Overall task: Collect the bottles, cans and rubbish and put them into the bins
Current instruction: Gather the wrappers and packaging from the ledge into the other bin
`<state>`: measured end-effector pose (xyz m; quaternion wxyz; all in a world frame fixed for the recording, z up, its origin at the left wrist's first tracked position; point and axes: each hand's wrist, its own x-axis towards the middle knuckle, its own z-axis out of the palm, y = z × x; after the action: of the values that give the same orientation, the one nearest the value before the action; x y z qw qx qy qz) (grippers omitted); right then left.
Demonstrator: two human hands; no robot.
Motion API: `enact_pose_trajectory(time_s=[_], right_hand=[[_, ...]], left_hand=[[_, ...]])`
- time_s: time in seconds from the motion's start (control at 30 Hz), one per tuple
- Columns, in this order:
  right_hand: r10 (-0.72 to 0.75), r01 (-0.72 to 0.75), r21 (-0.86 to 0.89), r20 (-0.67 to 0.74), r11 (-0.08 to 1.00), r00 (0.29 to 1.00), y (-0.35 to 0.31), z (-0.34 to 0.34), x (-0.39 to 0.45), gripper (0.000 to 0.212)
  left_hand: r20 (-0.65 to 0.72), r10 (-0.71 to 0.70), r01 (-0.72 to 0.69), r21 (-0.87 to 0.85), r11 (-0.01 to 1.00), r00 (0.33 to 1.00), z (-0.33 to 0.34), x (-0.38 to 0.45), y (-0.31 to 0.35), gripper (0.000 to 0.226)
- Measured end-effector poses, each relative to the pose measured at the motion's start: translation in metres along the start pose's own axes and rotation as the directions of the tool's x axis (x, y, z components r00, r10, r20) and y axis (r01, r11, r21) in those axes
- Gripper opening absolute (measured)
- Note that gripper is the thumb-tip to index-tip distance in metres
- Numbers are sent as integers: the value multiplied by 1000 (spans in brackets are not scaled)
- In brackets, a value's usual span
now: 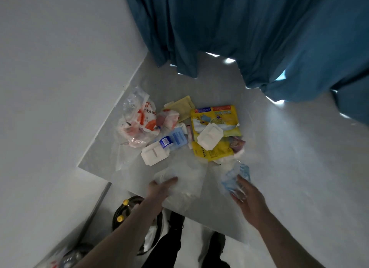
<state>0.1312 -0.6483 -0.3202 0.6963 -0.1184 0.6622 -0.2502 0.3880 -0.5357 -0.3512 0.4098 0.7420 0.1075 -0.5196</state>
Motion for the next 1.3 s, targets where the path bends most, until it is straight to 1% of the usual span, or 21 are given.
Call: enact_pose_trajectory(time_s=[0.1, 0.23, 0.3, 0.37, 0.43, 0.5, 0.63, 0.73, 0.83, 0.87, 0.9, 0.97, 1.0, 1.07, 1.13, 1.2, 1.23, 1.3], right_hand=[[-27, 27, -63, -7, 998, 1000, -16, -13, -47, 14], [-83, 86, -161, 24, 983, 996, -26, -37, -97, 11], [-110, 118, -218, 53, 969, 993, -28, -51, -114, 12], [-117, 133, -264, 73, 955, 990, -26, -68, -127, 19], [-122, 147, -301, 101, 942, 987, -24, -86, -137, 25], [-123, 163, -338, 137, 927, 983, -20, -103, -143, 27], [-105, 191, -413, 222, 890, 969, -16, -124, -154, 26], [-109, 235, -462, 284, 855, 953, -11, -131, -165, 28], [-117, 279, -483, 339, 830, 934, -1, -129, -178, 30], [-120, 294, -492, 355, 819, 927, 2, -127, -183, 33], [-120, 306, -505, 368, 807, 922, 7, -124, -187, 35], [-110, 328, -542, 395, 774, 912, 17, -115, -196, 32], [-105, 338, -561, 406, 756, 908, 21, -111, -199, 29], [-98, 354, -582, 424, 732, 900, 31, -102, -204, 32], [-83, 361, -602, 438, 712, 895, 46, -89, -214, 32], [-65, 357, -614, 445, 704, 893, 66, -76, -223, 29], [-57, 351, -615, 445, 706, 894, 77, -69, -228, 31], [-39, 335, -626, 437, 704, 899, 101, -56, -241, 36]], left_hand=[[-21, 47, -47, -1, 999, 999, -10, -36, 10, 39], [-35, 115, -116, -4, 993, 993, -26, -82, 13, 38], [-55, 157, -157, 10, 988, 986, -35, -101, 8, 40], [-63, 200, -201, -2, 980, 978, -43, -120, -3, 43], [-82, 227, -230, -26, 973, 970, -48, -143, -16, 38], [-110, 236, -241, -36, 970, 966, -56, -165, -36, 35], [-205, 243, -272, -131, 953, 948, -71, -203, -80, 47], [-273, 222, -284, -216, 934, 936, -86, -233, -106, 43], [-301, 237, -313, -236, 920, 924, -114, -255, -128, 58], [-309, 238, -317, -239, 918, 921, -125, -260, -135, 57], [-337, 241, -329, -237, 914, 910, -135, -269, -139, 49], [-392, 241, -354, -247, 902, 888, -159, -280, -149, 37], [-406, 248, -365, -242, 899, 880, -169, -283, -154, 36], [-427, 263, -385, -230, 894, 865, -187, -286, -163, 40], [-441, 257, -388, -239, 890, 860, -206, -294, -172, 36], [-442, 261, -381, -208, 901, 858, -229, -299, -183, 30], [-437, 276, -383, -180, 906, 856, -242, -301, -188, 31], [-432, 295, -382, -131, 915, 852, -273, -298, -201, 45]])
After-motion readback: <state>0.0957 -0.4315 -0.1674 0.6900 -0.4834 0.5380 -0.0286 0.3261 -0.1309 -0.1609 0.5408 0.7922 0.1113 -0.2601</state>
